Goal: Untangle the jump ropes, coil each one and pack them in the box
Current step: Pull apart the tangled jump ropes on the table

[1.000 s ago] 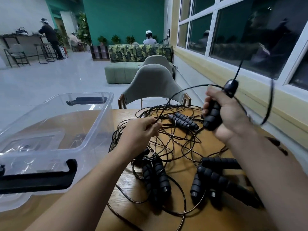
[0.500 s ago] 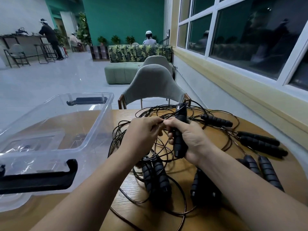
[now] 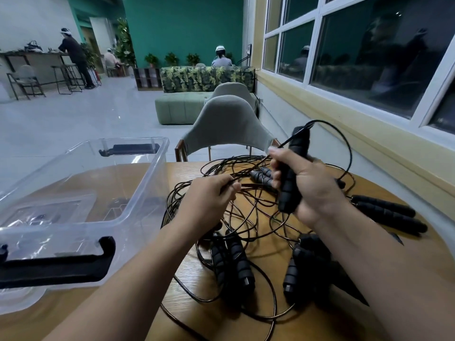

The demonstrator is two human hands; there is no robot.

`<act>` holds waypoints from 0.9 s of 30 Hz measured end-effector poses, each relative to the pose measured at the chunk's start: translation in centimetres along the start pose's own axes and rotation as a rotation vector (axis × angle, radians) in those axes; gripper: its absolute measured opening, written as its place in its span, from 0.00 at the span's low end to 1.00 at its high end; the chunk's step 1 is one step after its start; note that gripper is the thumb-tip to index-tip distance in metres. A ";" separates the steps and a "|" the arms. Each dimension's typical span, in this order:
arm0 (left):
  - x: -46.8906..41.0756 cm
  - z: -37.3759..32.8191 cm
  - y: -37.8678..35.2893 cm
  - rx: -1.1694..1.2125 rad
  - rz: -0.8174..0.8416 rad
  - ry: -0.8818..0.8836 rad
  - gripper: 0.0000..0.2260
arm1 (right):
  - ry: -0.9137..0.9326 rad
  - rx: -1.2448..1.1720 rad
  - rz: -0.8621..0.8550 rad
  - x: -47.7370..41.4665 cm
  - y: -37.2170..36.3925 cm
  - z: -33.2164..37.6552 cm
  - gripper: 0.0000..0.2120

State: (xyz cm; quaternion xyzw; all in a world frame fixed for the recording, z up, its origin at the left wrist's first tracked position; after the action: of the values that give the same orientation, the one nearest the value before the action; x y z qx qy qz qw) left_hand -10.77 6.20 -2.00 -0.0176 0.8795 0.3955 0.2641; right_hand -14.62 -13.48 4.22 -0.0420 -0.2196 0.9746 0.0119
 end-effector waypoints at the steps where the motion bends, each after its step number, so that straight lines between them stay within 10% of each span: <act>1: -0.1 0.4 0.1 0.004 -0.005 0.008 0.12 | 0.012 -0.015 -0.002 0.0 0.4 0.7 0.05; 27: -0.7 0.7 1.2 0.011 -0.105 -0.028 0.07 | -0.064 -0.012 -0.100 -1.0 2.2 0.0 0.10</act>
State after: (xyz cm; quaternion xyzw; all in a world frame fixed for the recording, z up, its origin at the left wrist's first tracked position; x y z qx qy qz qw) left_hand -10.14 7.38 -1.21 -0.0566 0.8758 0.3764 0.2967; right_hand -13.66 -15.54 3.33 0.0003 -0.2276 0.9723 0.0534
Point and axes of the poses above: each hand's wrist, its own x-axis away from the middle knuckle, its own y-axis out of the back of the hand, z = x × y, the point moved 1 cm from there along -x, towards the middle knuckle, and after that the axes turned 1 degree about y, right-handed, at the moved point
